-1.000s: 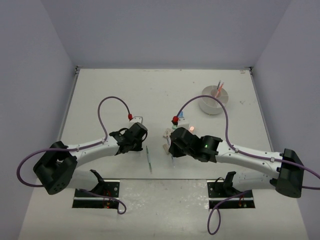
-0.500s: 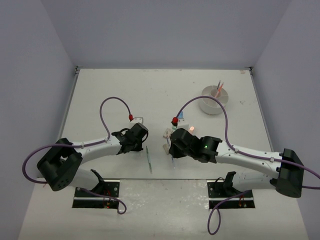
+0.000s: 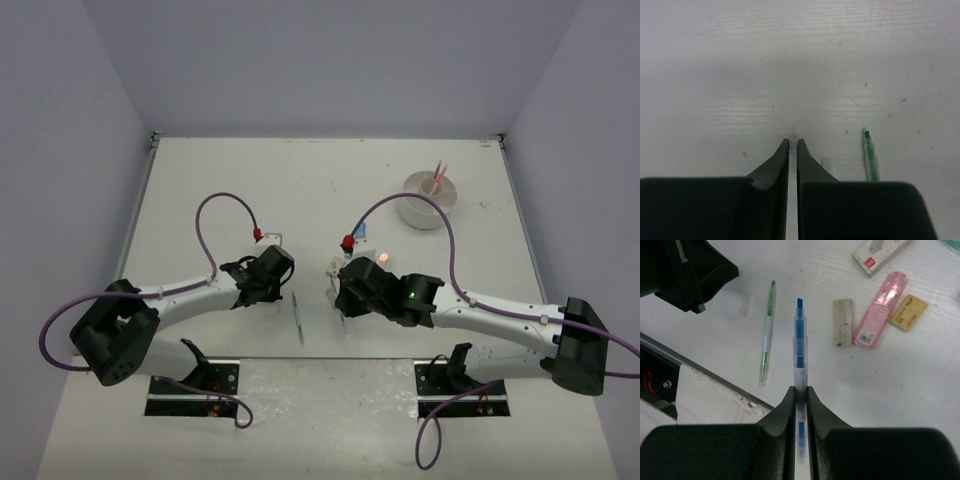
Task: Sort the stationery into containers
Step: Close the pen cap on the pen.
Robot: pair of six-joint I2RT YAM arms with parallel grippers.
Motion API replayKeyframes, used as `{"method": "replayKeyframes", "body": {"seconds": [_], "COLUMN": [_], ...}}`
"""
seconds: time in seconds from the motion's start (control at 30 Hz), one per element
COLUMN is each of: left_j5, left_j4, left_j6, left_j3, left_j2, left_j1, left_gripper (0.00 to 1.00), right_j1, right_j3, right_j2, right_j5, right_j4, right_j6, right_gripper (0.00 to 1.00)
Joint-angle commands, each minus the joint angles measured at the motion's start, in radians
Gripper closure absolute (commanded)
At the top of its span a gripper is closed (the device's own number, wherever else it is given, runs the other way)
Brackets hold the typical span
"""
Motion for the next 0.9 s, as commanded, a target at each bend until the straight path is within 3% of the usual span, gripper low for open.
{"method": "replayKeyframes", "body": {"seconds": [0.0,0.07,0.2,0.33,0.5,0.87], "left_j5": [-0.069,-0.045,0.148,0.283,0.396,0.447], "left_j4": [-0.033,0.013,0.243,0.453,0.620,0.697], "left_j6": [-0.031,-0.031,-0.049,-0.121,-0.202,-0.278], "left_j3": [0.065,0.049,-0.048,-0.127,-0.174,-0.209], "left_j2": [-0.202,-0.308,-0.620,-0.812,-0.886,-0.892], "left_j1": [0.008,0.008,0.008,0.008,0.008,0.008], "left_gripper": [1.00,1.00,1.00,1.00,1.00,1.00], "right_j1": [0.013,0.018,0.021,0.027,0.035,0.043], "right_j3": [-0.064,-0.096,-0.184,-0.265,-0.287,-0.213], "right_j2": [-0.064,-0.087,-0.156,-0.212,-0.260,-0.249], "right_j5": [-0.154,-0.219,-0.314,-0.377,-0.445,-0.392], "right_j4": [0.205,0.293,0.542,0.744,0.907,0.836], "right_j6": [-0.056,-0.064,-0.047,-0.026,0.010,-0.019], "right_gripper": [1.00,1.00,1.00,1.00,1.00,1.00]}}
